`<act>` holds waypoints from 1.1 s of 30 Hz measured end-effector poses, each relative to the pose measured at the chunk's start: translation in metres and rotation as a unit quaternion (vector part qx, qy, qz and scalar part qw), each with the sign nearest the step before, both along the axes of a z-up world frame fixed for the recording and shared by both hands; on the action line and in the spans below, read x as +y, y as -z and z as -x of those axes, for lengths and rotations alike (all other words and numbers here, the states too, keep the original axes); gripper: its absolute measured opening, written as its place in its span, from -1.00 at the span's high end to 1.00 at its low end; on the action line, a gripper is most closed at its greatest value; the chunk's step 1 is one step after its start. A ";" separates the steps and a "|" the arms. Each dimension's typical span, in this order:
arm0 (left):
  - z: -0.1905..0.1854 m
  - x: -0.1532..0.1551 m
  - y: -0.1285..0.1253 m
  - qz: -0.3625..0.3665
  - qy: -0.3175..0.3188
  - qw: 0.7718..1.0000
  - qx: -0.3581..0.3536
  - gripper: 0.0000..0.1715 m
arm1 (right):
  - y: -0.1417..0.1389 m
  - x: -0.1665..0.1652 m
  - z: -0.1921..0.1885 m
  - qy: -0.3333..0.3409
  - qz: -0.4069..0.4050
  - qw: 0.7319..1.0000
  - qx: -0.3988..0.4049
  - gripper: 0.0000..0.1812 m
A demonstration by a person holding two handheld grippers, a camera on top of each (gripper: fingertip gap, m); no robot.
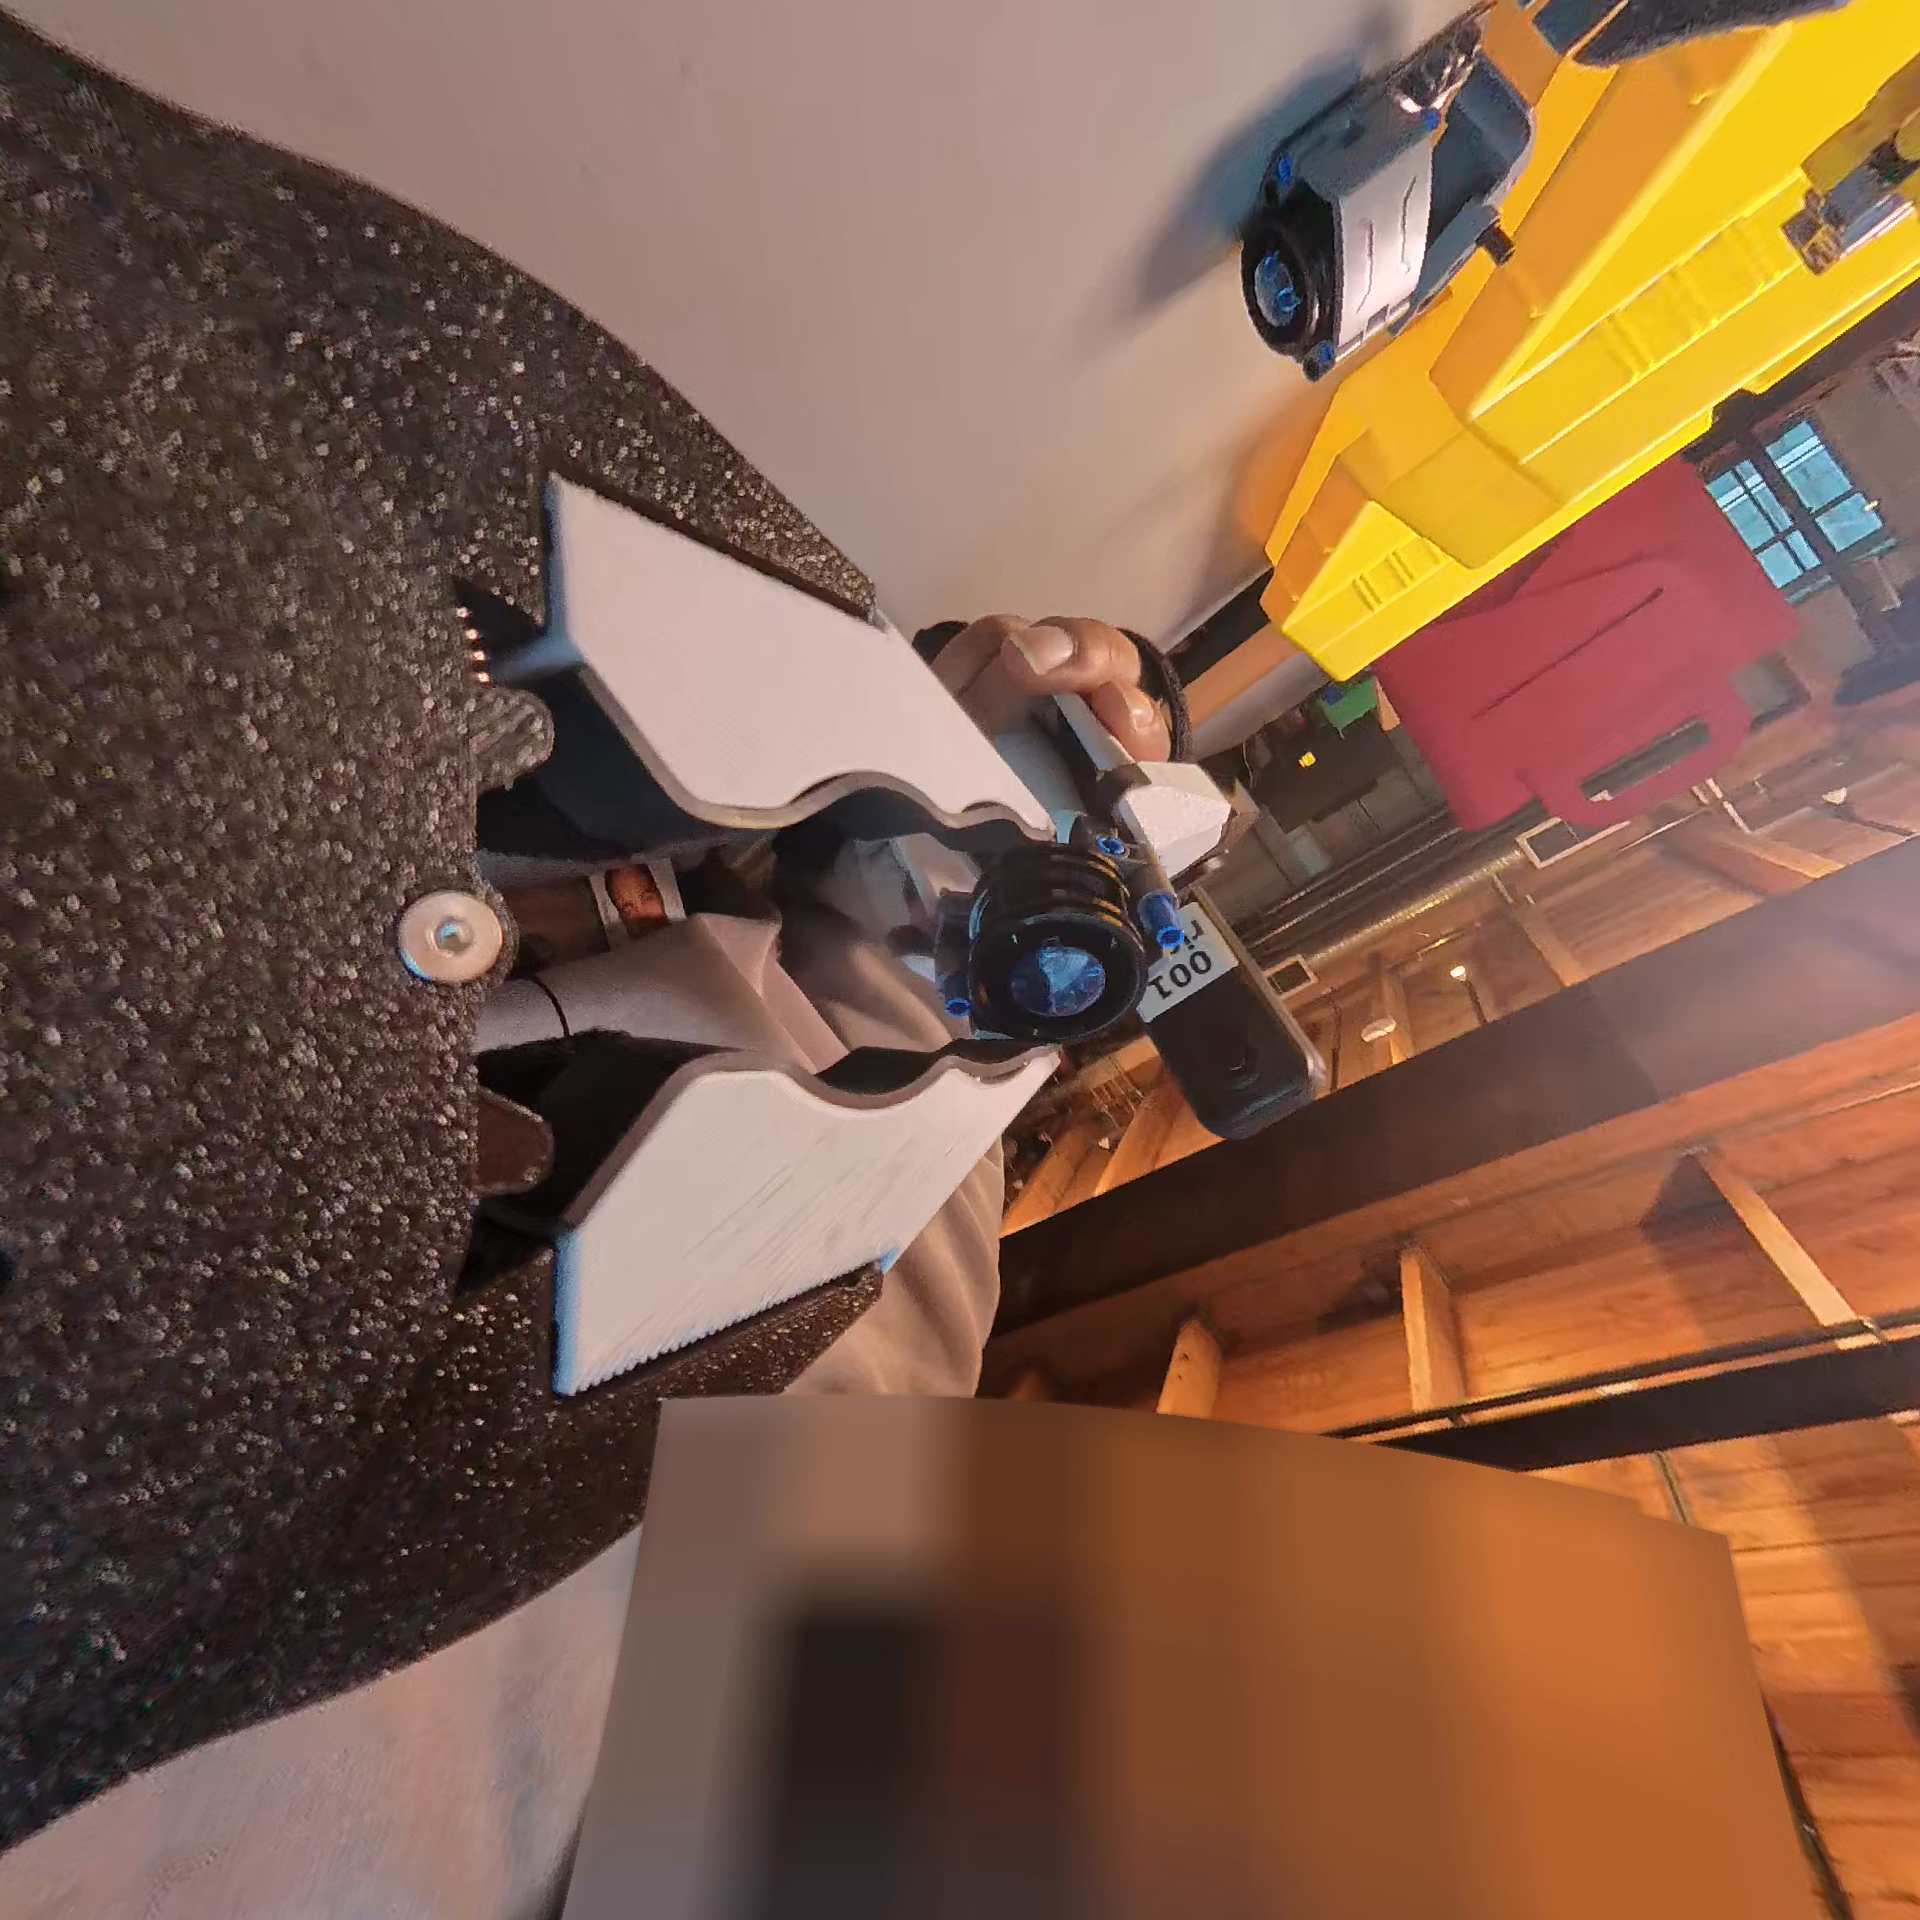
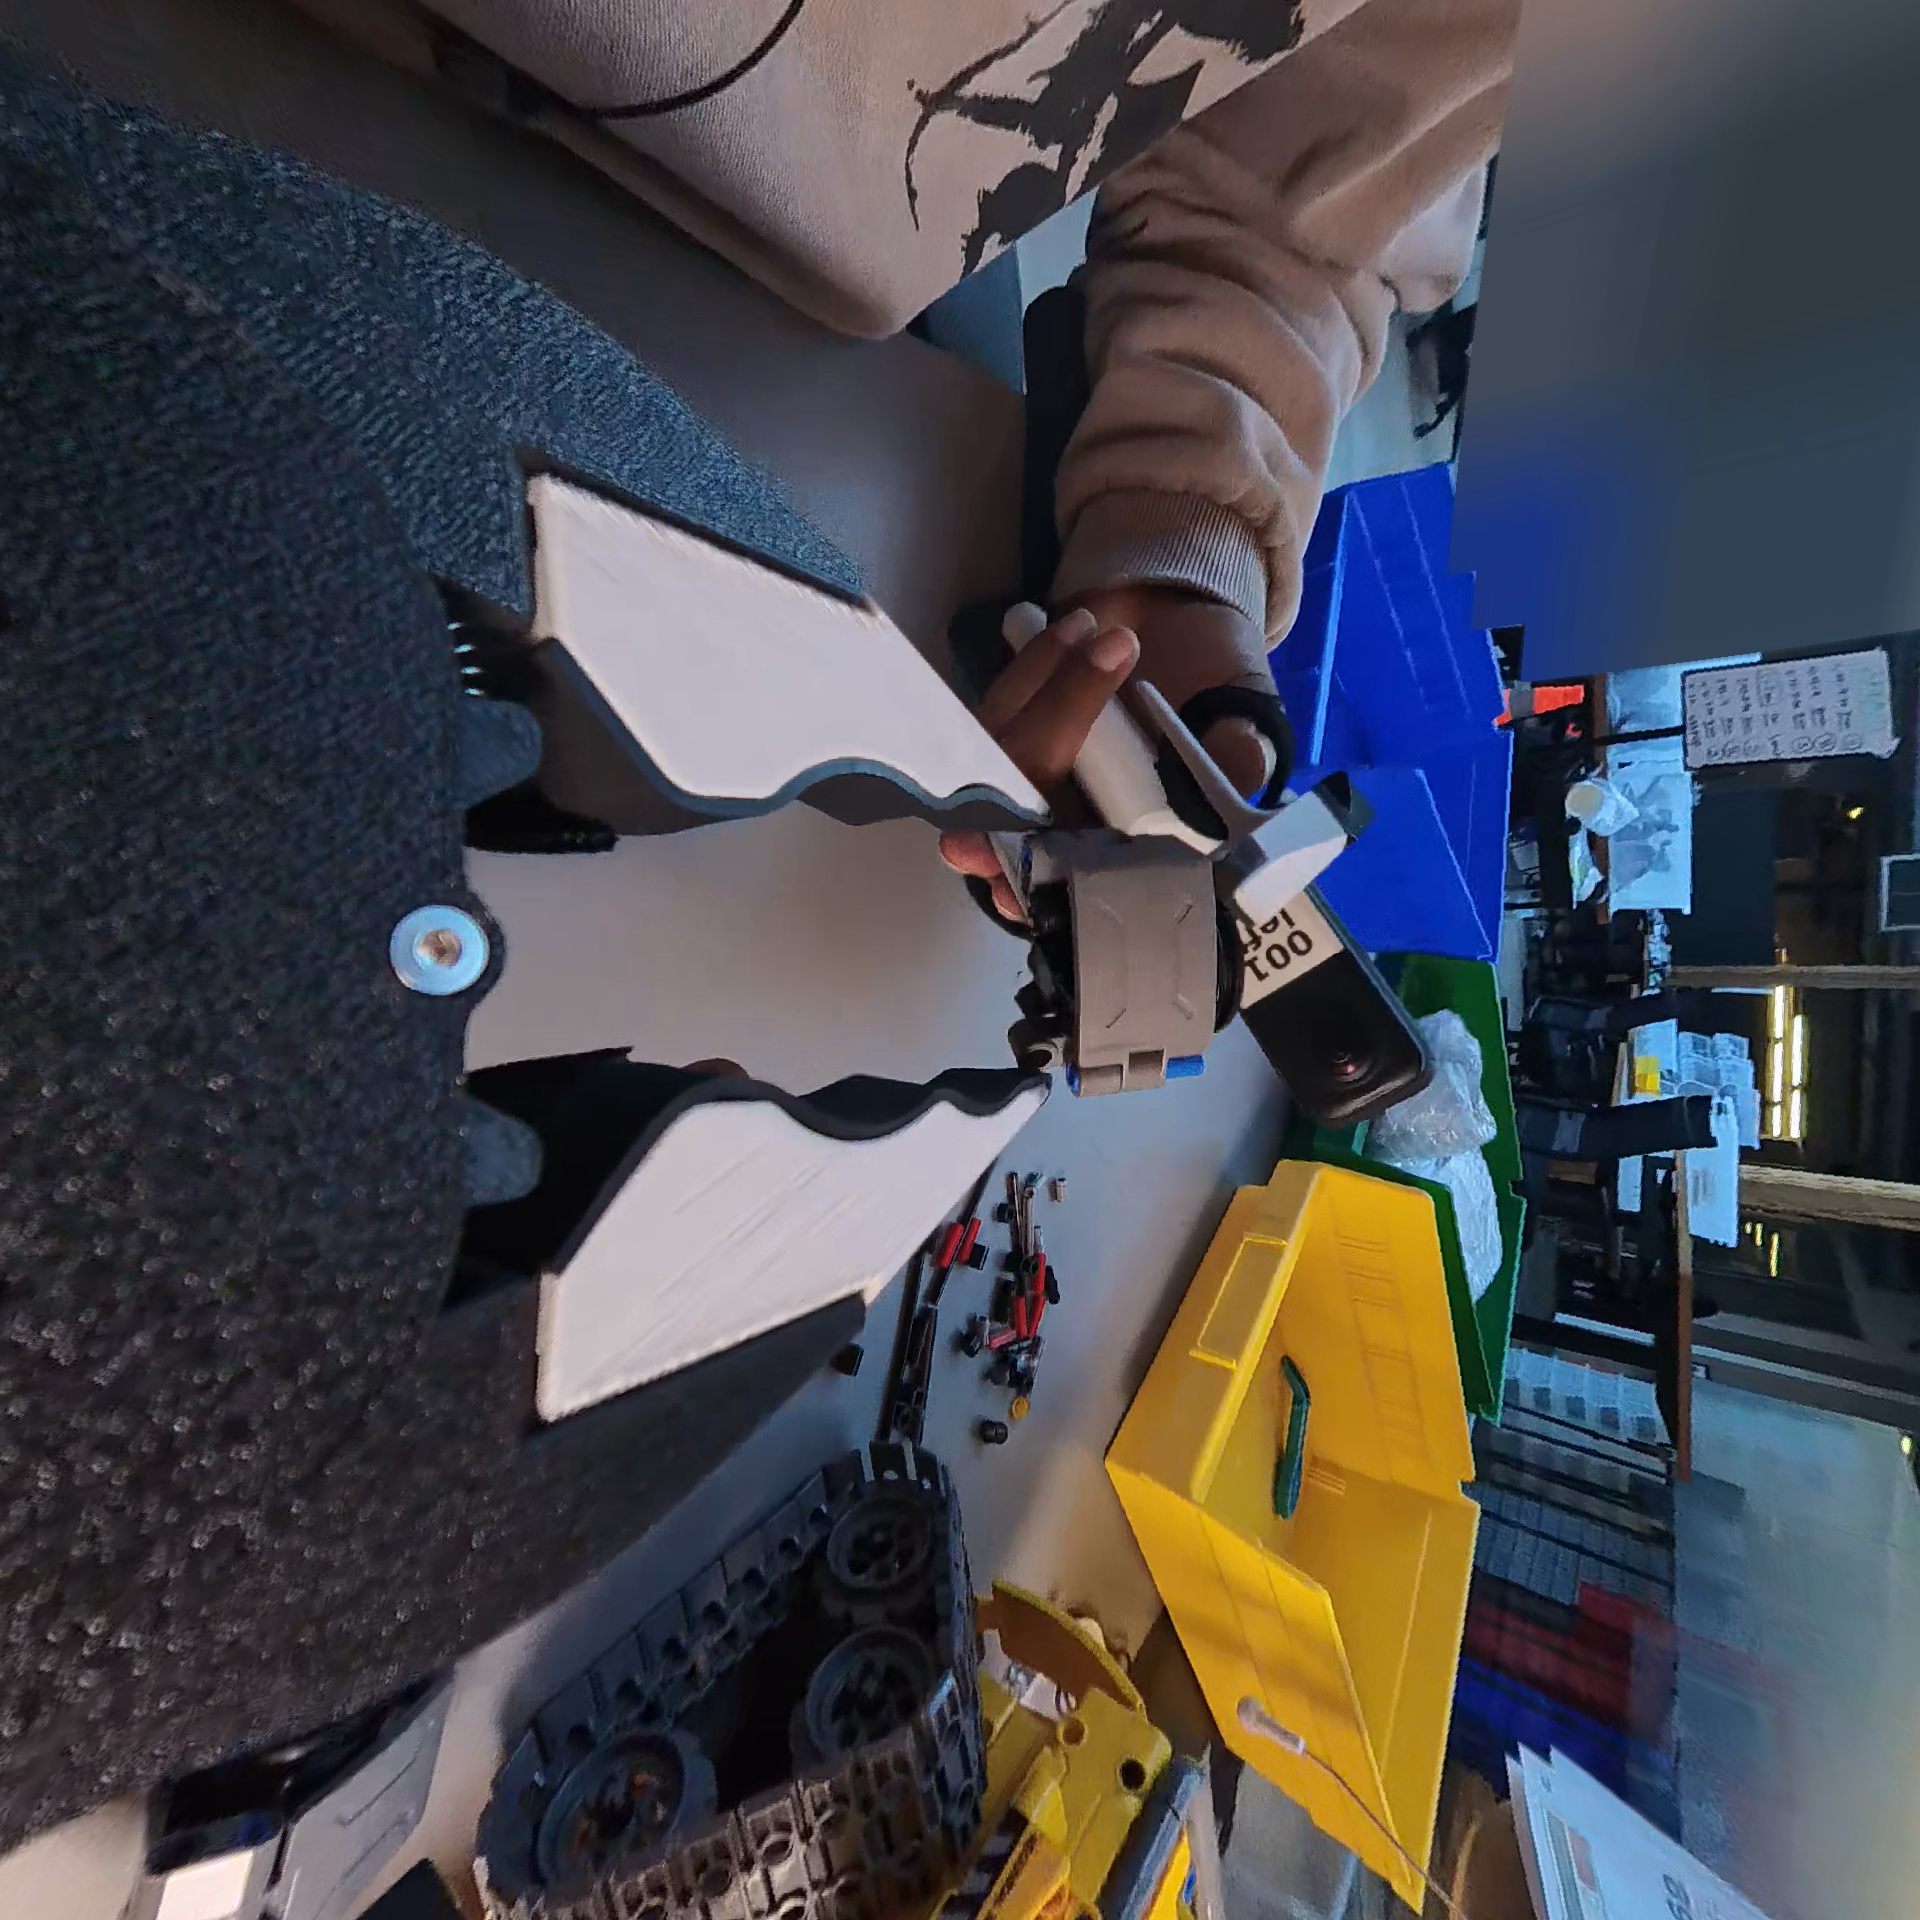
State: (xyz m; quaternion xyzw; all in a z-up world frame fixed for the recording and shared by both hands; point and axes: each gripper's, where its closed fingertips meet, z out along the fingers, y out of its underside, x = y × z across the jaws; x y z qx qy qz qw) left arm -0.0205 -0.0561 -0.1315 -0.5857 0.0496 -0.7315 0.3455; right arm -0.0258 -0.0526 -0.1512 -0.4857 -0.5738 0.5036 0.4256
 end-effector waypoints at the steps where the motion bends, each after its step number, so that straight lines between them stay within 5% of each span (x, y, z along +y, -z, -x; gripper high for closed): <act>1: 0.000 0.001 0.000 0.008 0.001 1.000 -0.009 0.59 | 0.001 0.001 0.001 0.008 -0.014 1.000 -0.001 0.49; 14: -0.003 0.002 0.003 0.051 0.024 0.997 -0.057 0.58 | 0.000 0.004 0.001 0.016 -0.018 1.000 -0.001 0.51; 21: 0.015 0.013 0.021 -0.009 -0.061 0.993 0.101 0.53 | 0.016 0.019 -0.005 0.017 0.134 0.989 -0.063 0.51; 24: 0.017 0.011 0.027 -0.092 -0.086 0.967 0.221 0.36 | 0.023 0.013 -0.005 -0.004 0.173 0.982 -0.081 0.51; 27: 0.010 0.006 0.035 -0.189 -0.089 0.918 0.338 0.28 | 0.022 -0.001 -0.005 -0.040 0.190 0.977 -0.090 0.51; 30: -0.001 -0.005 0.042 -0.267 -0.072 0.875 0.398 0.46 | 0.026 -0.014 -0.006 -0.067 0.198 0.972 -0.107 0.51; 33: -0.005 -0.007 0.041 -0.275 -0.076 0.870 0.403 0.57 | 0.026 -0.017 -0.008 -0.073 0.186 0.974 -0.104 0.51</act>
